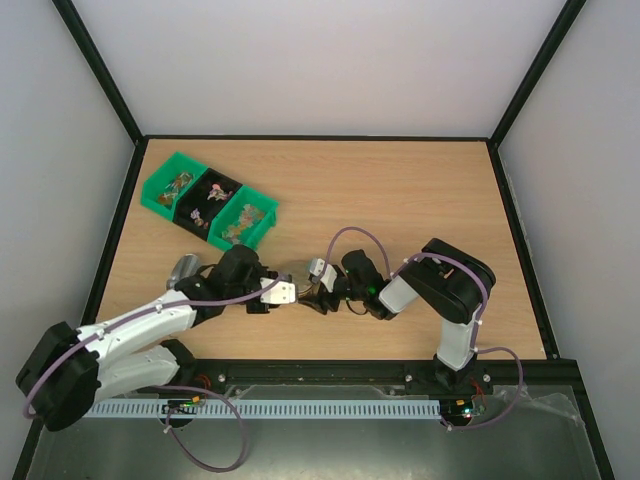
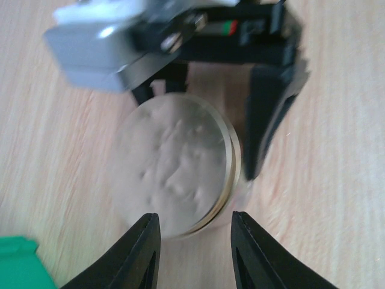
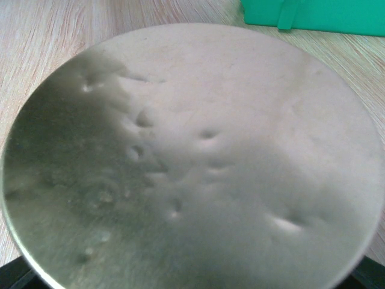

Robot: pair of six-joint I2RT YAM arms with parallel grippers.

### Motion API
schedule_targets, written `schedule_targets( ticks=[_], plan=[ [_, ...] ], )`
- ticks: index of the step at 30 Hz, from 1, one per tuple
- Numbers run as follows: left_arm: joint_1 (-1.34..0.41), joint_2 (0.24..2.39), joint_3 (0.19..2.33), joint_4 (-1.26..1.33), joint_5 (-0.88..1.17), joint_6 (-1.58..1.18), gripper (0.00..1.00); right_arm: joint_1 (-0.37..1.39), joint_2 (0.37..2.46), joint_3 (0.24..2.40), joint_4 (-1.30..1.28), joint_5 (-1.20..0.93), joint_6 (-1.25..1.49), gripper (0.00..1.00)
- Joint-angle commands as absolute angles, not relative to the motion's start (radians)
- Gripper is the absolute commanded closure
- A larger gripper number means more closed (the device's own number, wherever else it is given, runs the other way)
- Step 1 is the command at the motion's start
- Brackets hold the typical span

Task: Pack the candies

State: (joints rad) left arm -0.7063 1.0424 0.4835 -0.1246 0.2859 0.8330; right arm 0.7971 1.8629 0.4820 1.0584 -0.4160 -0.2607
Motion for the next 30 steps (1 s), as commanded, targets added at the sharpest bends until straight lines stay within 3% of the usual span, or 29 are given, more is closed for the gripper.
schedule_targets(
  ticks=[1, 10, 24, 30],
  plan=[
    [-0.739, 1.102, 0.502, -0.066, 0.310, 0.789, 0.64, 0.806, 1.884, 0.482, 0.960, -0.431, -0.259, 0.73],
    [-0.759, 1.263, 0.547, 0.031, 0.232, 0.782, 0.65, 0.805, 1.877, 0.482, 0.947, -0.424, -0.269, 0.73],
    [-0.595, 1.184, 0.426, -0.038, 0.106, 0.885, 0.74, 0.806, 1.869, 0.458, 0.956, -0.448, -0.278, 0.74],
    [-0.573, 1.071, 0.431, -0.132, 0.227, 0.874, 0.71, 0.806, 1.864, 0.456, 0.952, -0.432, -0.258, 0.74]
  ],
)
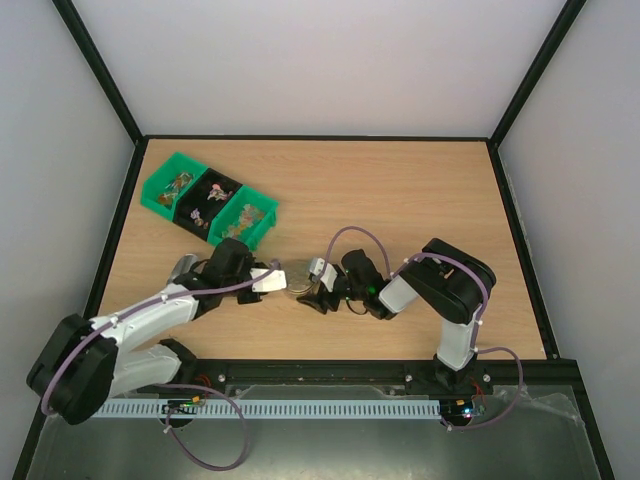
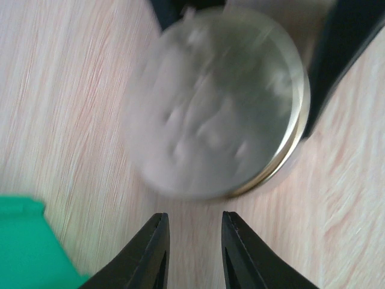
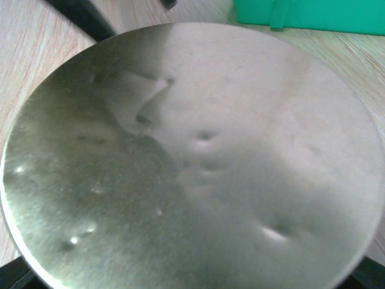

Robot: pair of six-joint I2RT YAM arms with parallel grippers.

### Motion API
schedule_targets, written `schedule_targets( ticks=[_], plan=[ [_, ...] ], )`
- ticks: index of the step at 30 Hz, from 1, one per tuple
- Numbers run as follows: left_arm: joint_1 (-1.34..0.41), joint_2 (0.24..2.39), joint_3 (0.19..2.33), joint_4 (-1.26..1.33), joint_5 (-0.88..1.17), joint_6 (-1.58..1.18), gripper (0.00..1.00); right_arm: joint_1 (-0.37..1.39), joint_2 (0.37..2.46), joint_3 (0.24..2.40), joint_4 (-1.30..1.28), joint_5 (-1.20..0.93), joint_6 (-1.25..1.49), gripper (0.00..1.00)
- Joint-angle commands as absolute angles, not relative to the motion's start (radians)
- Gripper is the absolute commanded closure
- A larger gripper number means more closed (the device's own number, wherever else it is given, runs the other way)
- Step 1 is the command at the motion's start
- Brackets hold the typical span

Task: Pack the candies

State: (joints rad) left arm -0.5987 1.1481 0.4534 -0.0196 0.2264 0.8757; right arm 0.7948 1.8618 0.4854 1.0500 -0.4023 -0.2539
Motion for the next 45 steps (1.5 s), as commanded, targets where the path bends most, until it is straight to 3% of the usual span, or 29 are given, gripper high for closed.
schedule_targets(
  ticks=[1, 5, 11, 18, 23, 45],
  plan=[
    [-0.573, 1.041, 0.430, -0.152, 0.257, 0.879, 0.69, 0.806, 1.867, 0.457, 0.953, -0.428, -0.253, 0.74],
    [-0.593, 0.983, 0.443, -0.191, 0.330, 0.852, 0.67, 0.806, 1.868, 0.462, 0.955, -0.425, -0.235, 0.74],
    [-0.706, 1.071, 0.484, -0.091, 0.321, 0.742, 0.61, 0.806, 1.875, 0.474, 0.956, -0.419, -0.214, 0.74],
    [-0.781, 1.217, 0.538, 0.049, 0.292, 0.716, 0.62, 0.806, 1.869, 0.471, 0.954, -0.422, -0.221, 0.74],
    [-0.787, 1.266, 0.545, 0.053, 0.230, 0.723, 0.68, 0.806, 1.862, 0.472, 0.956, -0.435, -0.227, 0.75],
    [-0.555, 1.231, 0.462, -0.020, 0.166, 0.874, 0.75, 0.806, 1.824, 0.419, 0.957, -0.480, -0.255, 0.81]
  ],
)
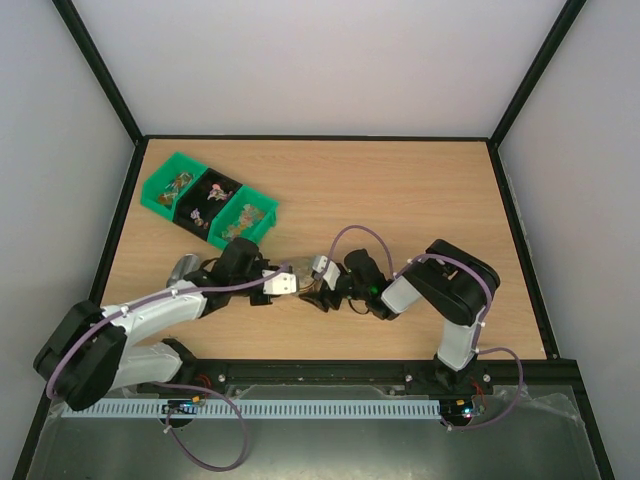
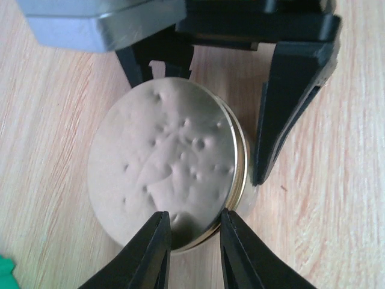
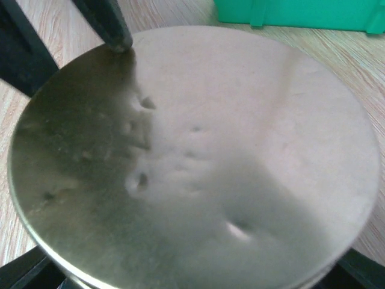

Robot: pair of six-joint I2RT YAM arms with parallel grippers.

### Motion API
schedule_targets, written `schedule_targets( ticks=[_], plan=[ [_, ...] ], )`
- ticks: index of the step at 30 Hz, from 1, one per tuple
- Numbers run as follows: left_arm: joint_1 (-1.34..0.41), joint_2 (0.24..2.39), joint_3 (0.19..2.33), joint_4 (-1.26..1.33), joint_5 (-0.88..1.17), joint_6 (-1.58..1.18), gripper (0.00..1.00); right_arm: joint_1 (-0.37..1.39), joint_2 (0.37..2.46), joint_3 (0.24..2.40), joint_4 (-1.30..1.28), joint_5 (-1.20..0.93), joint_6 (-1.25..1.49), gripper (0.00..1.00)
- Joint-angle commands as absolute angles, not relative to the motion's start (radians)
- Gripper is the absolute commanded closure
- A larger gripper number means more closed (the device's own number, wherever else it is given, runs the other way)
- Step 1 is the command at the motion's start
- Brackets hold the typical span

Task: Pack the candies

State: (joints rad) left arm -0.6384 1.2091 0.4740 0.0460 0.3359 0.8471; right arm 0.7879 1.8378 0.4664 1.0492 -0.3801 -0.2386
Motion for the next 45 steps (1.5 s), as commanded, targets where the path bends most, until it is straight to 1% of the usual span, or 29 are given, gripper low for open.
schedule_targets(
  ticks=[1, 3, 5, 6, 7, 8, 9, 10, 11, 13, 16, 19, 24, 30, 33, 40, 42, 45],
  plan=[
    [-0.549, 1.226, 0.464, -0.027, 0.170, 0.874, 0.75, 0.806, 1.824, 0.420, 0.959, -0.475, -0.249, 0.82],
    [-0.541, 1.204, 0.477, -0.059, 0.199, 0.871, 0.74, 0.806, 1.828, 0.424, 0.963, -0.454, -0.230, 0.82],
    [-0.540, 1.168, 0.488, -0.107, 0.255, 0.866, 0.69, 0.806, 1.831, 0.429, 0.970, -0.429, -0.206, 0.82],
    [-0.540, 1.150, 0.498, -0.135, 0.287, 0.857, 0.63, 0.806, 1.834, 0.431, 0.972, -0.420, -0.194, 0.82],
    [-0.540, 1.137, 0.506, -0.169, 0.318, 0.844, 0.54, 0.806, 1.835, 0.434, 0.974, -0.412, -0.183, 0.81],
    [-0.540, 1.124, 0.514, -0.198, 0.370, 0.830, 0.41, 0.807, 1.839, 0.437, 0.974, -0.409, -0.172, 0.81],
    [-0.541, 1.116, 0.521, -0.231, 0.413, 0.807, 0.31, 0.807, 1.840, 0.441, 0.975, -0.406, -0.165, 0.81],
    [-0.542, 1.113, 0.523, -0.240, 0.451, 0.775, 0.24, 0.806, 1.844, 0.444, 0.976, -0.402, -0.157, 0.82],
    [-0.548, 1.112, 0.523, -0.232, 0.476, 0.730, 0.19, 0.806, 1.848, 0.448, 0.976, -0.401, -0.153, 0.82],
    [-0.576, 1.120, 0.521, -0.176, 0.475, 0.621, 0.15, 0.806, 1.854, 0.455, 0.977, -0.398, -0.148, 0.81],
    [-0.602, 1.150, 0.520, -0.070, 0.455, 0.477, 0.12, 0.805, 1.859, 0.460, 0.977, -0.398, -0.144, 0.81],
    [-0.625, 1.198, 0.529, -0.004, 0.430, 0.413, 0.10, 0.805, 1.861, 0.459, 0.976, -0.404, -0.146, 0.81],
    [-0.641, 1.303, 0.584, 0.021, 0.359, 0.382, 0.08, 0.805, 1.860, 0.457, 0.971, -0.400, -0.155, 0.81],
    [-0.658, 1.342, 0.611, 0.015, 0.366, 0.428, 0.07, 0.807, 1.862, 0.461, 0.969, -0.400, -0.161, 0.81],
    [-0.674, 1.362, 0.625, 0.008, 0.359, 0.442, 0.10, 0.805, 1.866, 0.464, 0.969, -0.400, -0.161, 0.81],
    [-0.683, 1.391, 0.644, 0.003, 0.359, 0.466, 0.22, 0.806, 1.864, 0.462, 0.970, -0.405, -0.168, 0.81],
    [-0.683, 1.403, 0.653, -0.002, 0.359, 0.470, 0.22, 0.807, 1.862, 0.460, 0.970, -0.408, -0.169, 0.81],
    [-0.683, 1.416, 0.662, -0.005, 0.357, 0.474, 0.18, 0.805, 1.863, 0.459, 0.971, -0.412, -0.173, 0.81]
  ],
)
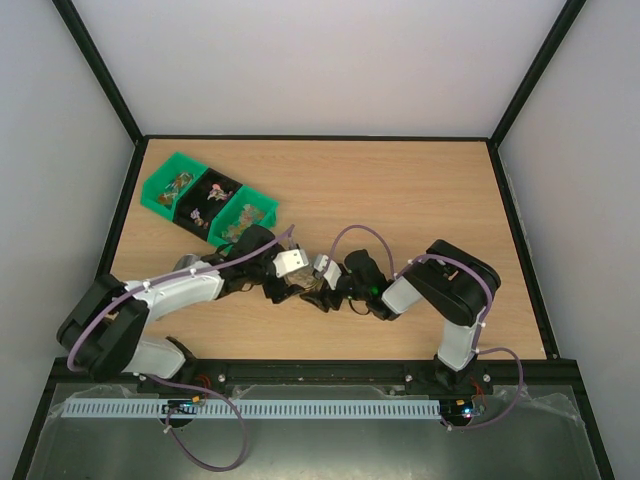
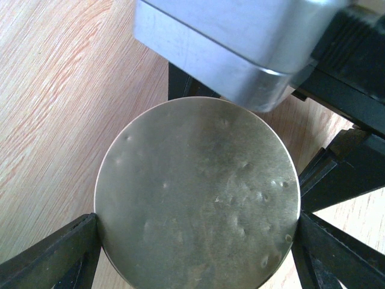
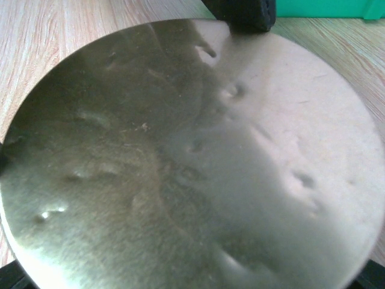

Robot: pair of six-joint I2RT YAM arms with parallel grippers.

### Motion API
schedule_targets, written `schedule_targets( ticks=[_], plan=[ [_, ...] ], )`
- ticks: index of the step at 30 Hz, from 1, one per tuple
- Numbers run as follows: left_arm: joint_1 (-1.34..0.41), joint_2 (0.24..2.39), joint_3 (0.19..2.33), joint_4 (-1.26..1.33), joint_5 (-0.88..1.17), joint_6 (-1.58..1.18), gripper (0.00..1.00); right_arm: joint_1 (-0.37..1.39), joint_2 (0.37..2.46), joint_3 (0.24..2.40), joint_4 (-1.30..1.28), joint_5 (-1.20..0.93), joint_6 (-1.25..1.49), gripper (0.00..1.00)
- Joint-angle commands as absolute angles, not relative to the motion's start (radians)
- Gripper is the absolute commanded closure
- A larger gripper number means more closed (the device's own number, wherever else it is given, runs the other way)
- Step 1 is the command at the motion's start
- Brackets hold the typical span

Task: Pack the candies

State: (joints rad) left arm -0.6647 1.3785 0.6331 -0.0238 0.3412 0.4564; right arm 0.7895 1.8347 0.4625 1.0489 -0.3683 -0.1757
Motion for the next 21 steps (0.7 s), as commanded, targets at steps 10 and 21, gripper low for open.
schedule_targets(
  ticks=[10, 21],
  plan=[
    [-0.683, 1.448, 0.706, -0.023, 0.385, 0.504, 0.11, 0.806, 1.864, 0.458, 0.973, -0.407, -0.174, 0.81],
    [-0.683, 1.445, 0.710, -0.021, 0.415, 0.499, 0.07, 0.806, 1.864, 0.457, 0.974, -0.402, -0.174, 0.81]
  ],
)
